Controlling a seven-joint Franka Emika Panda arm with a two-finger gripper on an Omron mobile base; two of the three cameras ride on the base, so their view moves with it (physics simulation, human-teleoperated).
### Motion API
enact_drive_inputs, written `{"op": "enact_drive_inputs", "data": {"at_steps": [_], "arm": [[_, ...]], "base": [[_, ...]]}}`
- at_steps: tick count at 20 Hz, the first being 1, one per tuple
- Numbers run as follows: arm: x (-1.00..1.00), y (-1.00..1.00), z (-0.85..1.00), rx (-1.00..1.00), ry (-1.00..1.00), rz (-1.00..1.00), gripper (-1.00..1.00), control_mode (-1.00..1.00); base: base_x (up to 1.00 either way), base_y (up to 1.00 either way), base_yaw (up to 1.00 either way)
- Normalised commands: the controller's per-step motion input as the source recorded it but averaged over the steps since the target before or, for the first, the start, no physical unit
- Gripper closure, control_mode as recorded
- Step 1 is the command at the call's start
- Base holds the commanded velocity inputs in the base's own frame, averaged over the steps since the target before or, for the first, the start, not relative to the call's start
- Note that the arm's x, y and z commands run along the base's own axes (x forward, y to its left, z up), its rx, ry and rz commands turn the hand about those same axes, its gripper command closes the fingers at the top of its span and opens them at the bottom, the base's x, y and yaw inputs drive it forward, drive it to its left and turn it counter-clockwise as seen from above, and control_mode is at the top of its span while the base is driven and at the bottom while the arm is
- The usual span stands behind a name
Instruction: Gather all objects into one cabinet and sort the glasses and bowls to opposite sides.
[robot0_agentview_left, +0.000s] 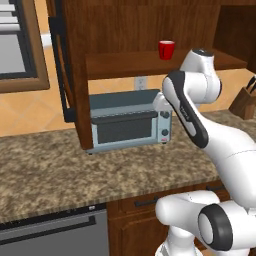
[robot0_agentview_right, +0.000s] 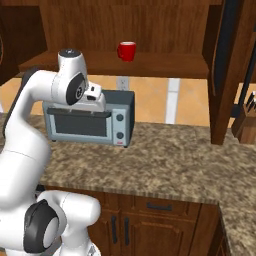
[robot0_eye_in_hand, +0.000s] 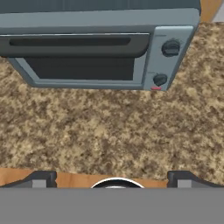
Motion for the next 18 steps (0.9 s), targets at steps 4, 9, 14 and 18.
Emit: {"op": "enact_drive_inputs", "data": {"at_steps": [4,9,14,18], "arm": [[0.0,0.0,0.0,0.0,0.0,0.0,-1.0,1.0],[0.0,0.0,0.0,0.0,-0.02,0.0,-1.0,-1.0],[-0.15,0.0,0.37,0.0,-0.39,0.0,-1.0,-1.0],[-0.03,-0.2,0.45,0.02,-0.39,-0.07,-1.0,-1.0]], "base": [[0.03,-0.14,0.03],[0.0,0.0,0.0],[0.0,0.0,0.0],[0.0,0.0,0.0]]}}
